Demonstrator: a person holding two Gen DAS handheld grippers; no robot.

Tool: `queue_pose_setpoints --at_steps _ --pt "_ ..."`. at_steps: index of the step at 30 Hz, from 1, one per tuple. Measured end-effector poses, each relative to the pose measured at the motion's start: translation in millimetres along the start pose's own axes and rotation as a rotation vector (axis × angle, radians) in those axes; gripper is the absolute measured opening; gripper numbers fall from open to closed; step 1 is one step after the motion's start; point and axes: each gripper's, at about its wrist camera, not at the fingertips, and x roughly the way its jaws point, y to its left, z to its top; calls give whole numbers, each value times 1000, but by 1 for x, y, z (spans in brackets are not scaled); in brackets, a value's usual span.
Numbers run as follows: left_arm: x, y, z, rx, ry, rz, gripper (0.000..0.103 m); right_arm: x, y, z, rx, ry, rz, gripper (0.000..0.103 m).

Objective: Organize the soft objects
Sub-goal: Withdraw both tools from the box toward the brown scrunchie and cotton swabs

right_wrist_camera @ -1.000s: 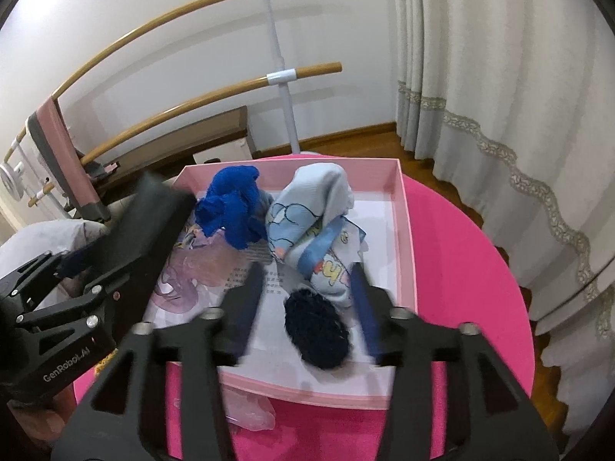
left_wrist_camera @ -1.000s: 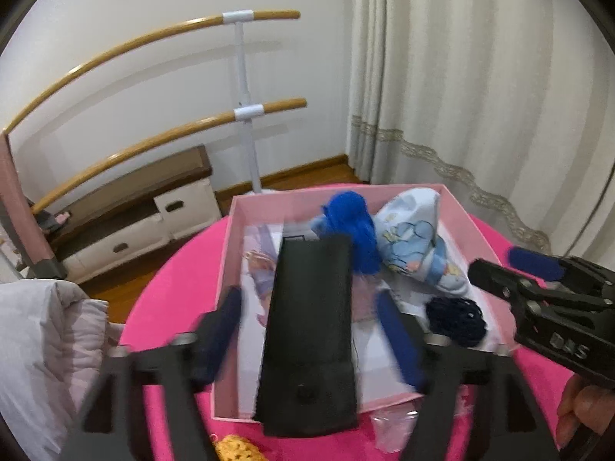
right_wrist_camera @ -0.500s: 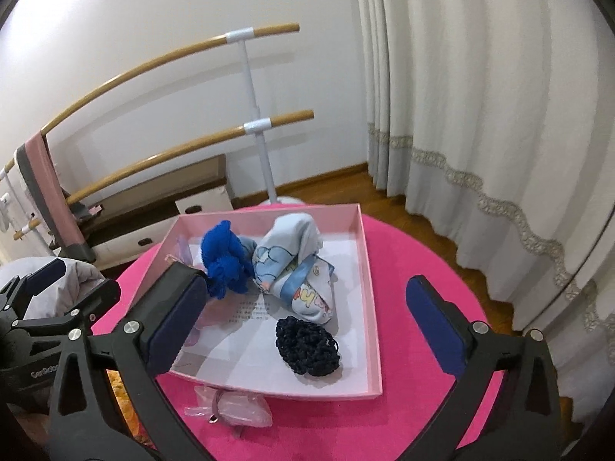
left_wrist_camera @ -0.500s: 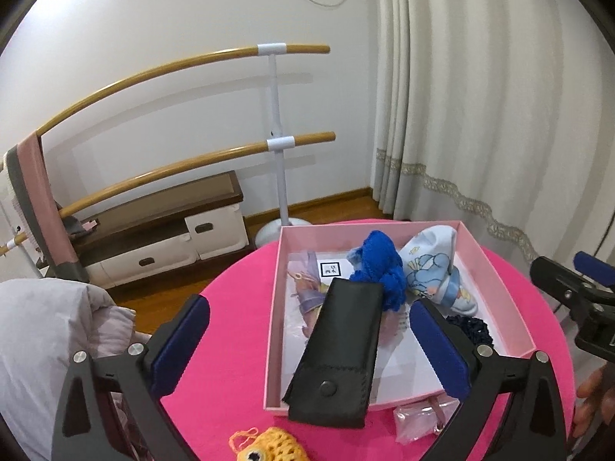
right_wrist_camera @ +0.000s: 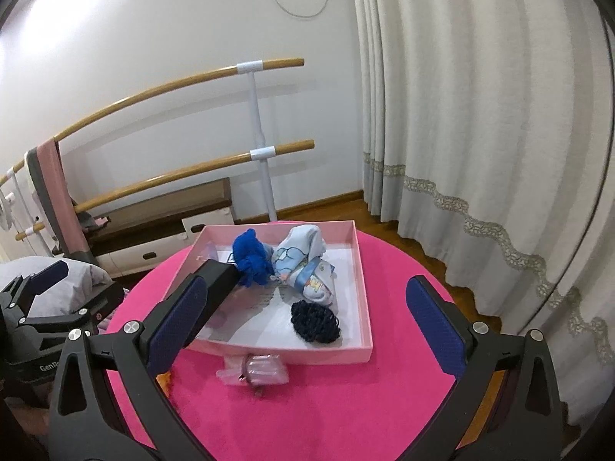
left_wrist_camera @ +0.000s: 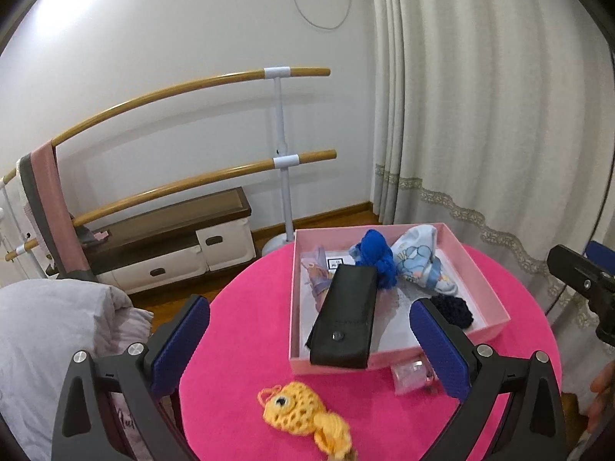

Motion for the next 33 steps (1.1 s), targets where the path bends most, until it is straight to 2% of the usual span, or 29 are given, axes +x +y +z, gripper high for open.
queue_pose_setpoints --at_steps 16,26,33 --pt "-92 7 -39 -20 -73 46 103 -68 4 -26 -8 -75 -25 103" --pt "-126 12 -49 -29 -109 47 103 -84 12 -29 -19 -92 -17 103" --pt "-133 16 -50 -36 -113 48 103 -90 18 -30 -30 -102 -7 103"
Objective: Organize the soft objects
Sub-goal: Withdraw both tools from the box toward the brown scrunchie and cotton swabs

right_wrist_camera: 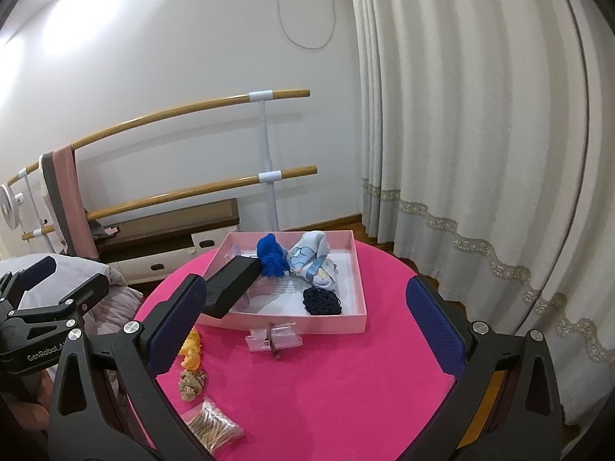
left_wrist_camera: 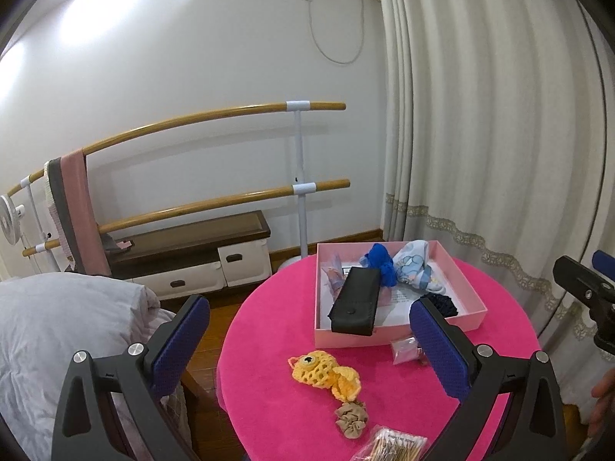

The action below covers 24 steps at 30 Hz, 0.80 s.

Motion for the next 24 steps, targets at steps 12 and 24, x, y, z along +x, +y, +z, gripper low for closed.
queue_pose_setpoints --at_steps 12,24 --pt "2 0 0 -4 -5 7 103 -3 2 2 -7 -6 11 103" --pt "29 10 -11 -7 73 12 103 13 2 -9 -11 52 42 103"
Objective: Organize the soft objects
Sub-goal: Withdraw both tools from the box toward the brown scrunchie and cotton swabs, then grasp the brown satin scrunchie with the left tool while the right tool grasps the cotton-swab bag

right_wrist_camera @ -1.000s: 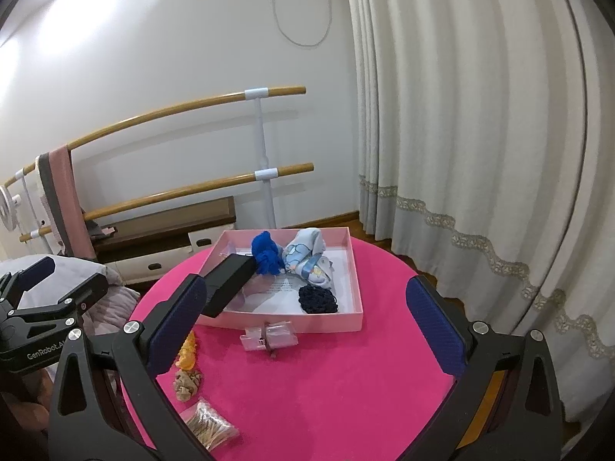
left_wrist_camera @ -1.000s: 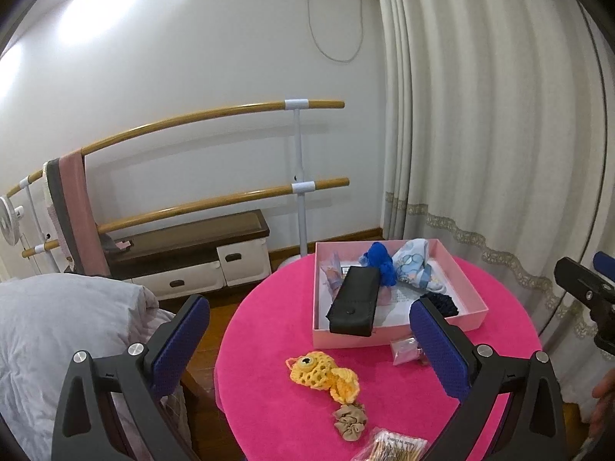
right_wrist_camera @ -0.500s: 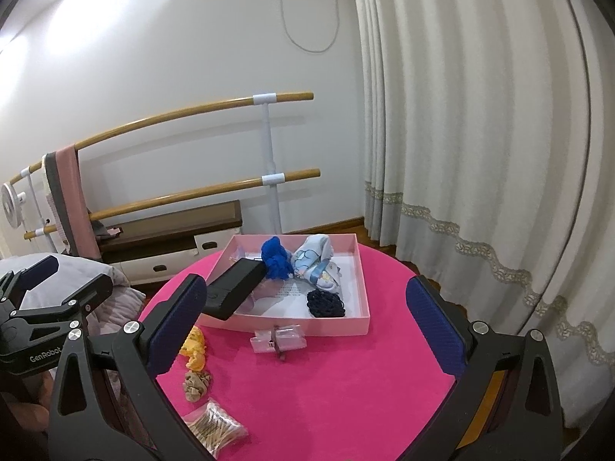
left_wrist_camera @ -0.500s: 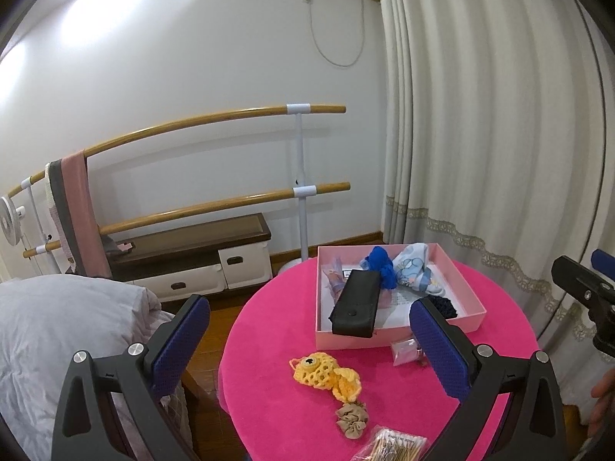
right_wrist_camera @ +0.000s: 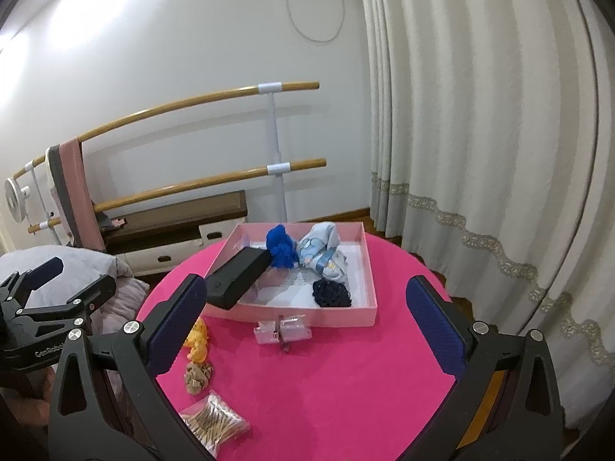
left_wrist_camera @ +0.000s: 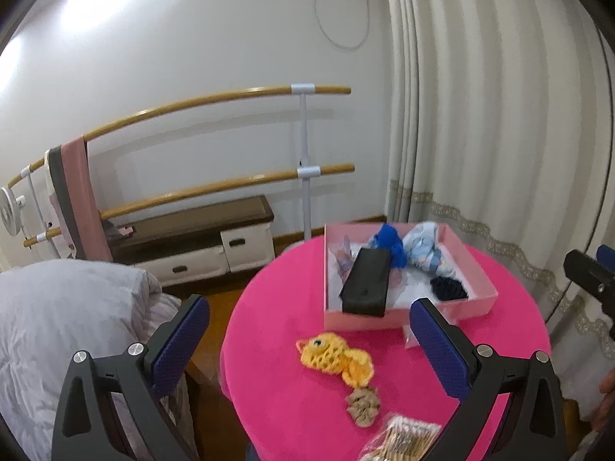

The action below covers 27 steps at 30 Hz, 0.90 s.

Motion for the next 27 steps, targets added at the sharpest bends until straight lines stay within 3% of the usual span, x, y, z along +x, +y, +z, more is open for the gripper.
queue_pose_setpoints --at_steps 12,16,23,24,26,27 --pt "74 -6 -51 44 242 -38 103 53 5 -74 -35 260 83 103" --pt "98 -14 -61 59 288 -55 103 66 8 -102 -60 353 126 103" --pt "141 -21 -73 54 353 -79 101 72 5 -123 -67 411 145 103" --pt "147 -22 -75 51 358 -84 99 73 5 -124 -67 414 146 103" --pt "160 -25 -78 49 376 -93 86 75 5 -124 -66 419 147 103" --pt "166 -24 -79 45 388 -98 73 77 7 -125 -68 422 150 103"
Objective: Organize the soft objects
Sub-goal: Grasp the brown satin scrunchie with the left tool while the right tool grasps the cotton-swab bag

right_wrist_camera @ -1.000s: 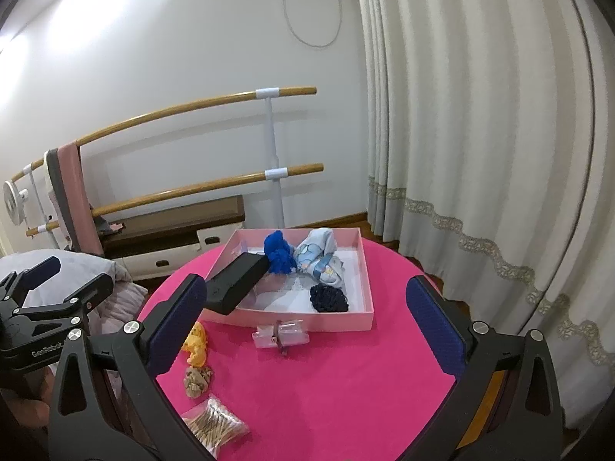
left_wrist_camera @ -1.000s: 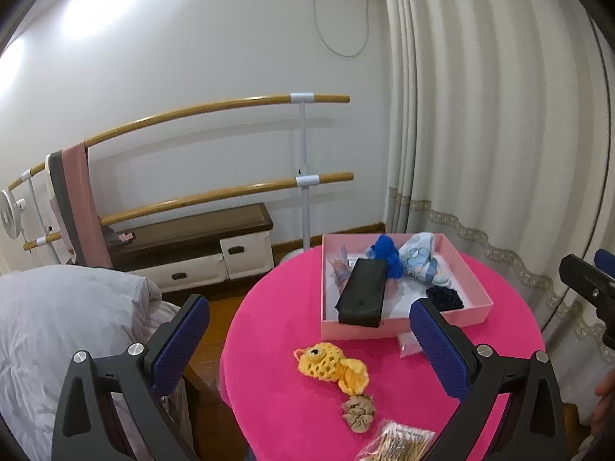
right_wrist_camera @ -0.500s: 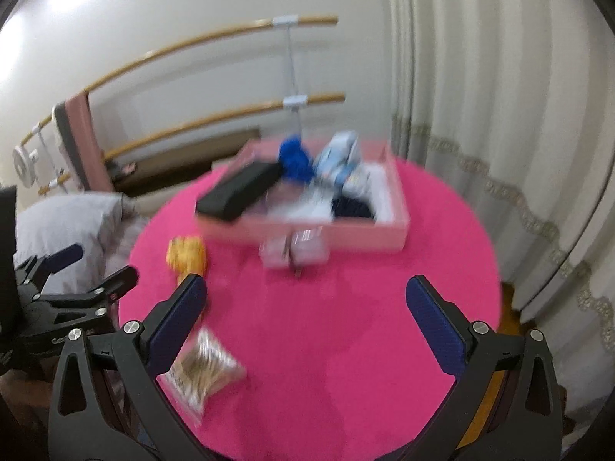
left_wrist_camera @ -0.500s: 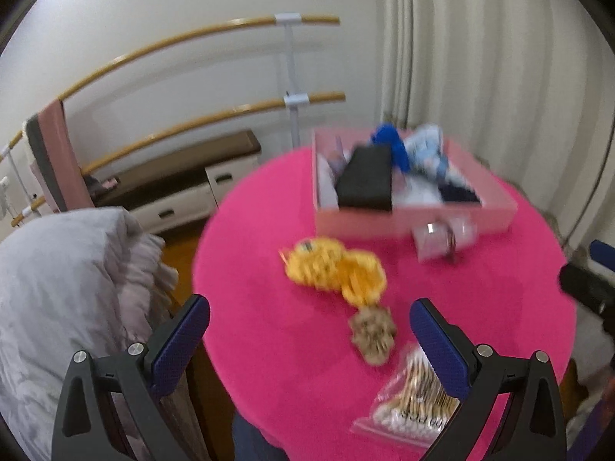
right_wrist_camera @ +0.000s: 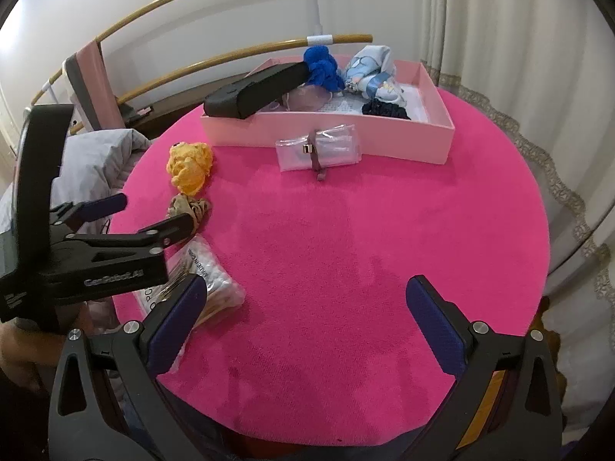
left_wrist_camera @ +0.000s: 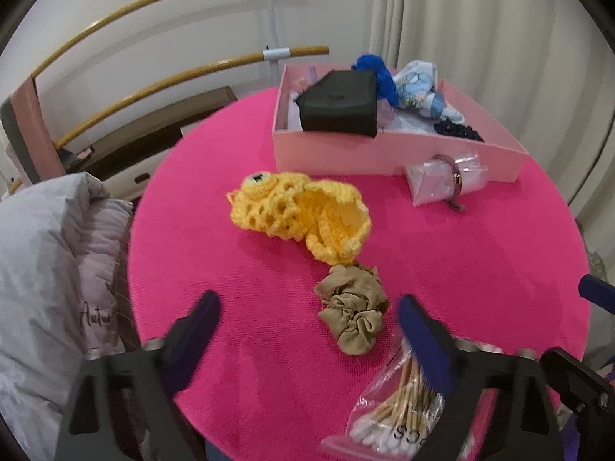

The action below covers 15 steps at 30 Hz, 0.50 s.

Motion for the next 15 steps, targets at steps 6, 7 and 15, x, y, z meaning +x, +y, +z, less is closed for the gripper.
queue_pose_setpoints --at_steps 6,7,15 --pt "18 5 7 -3 33 -53 30 14 12 1 -27 22 35 103" --pt "17 5 7 -1 33 -55 28 16 15 1 -32 24 46 103" --pt "11 7 2 22 22 -45 24 44 50 2 -129 68 149 100"
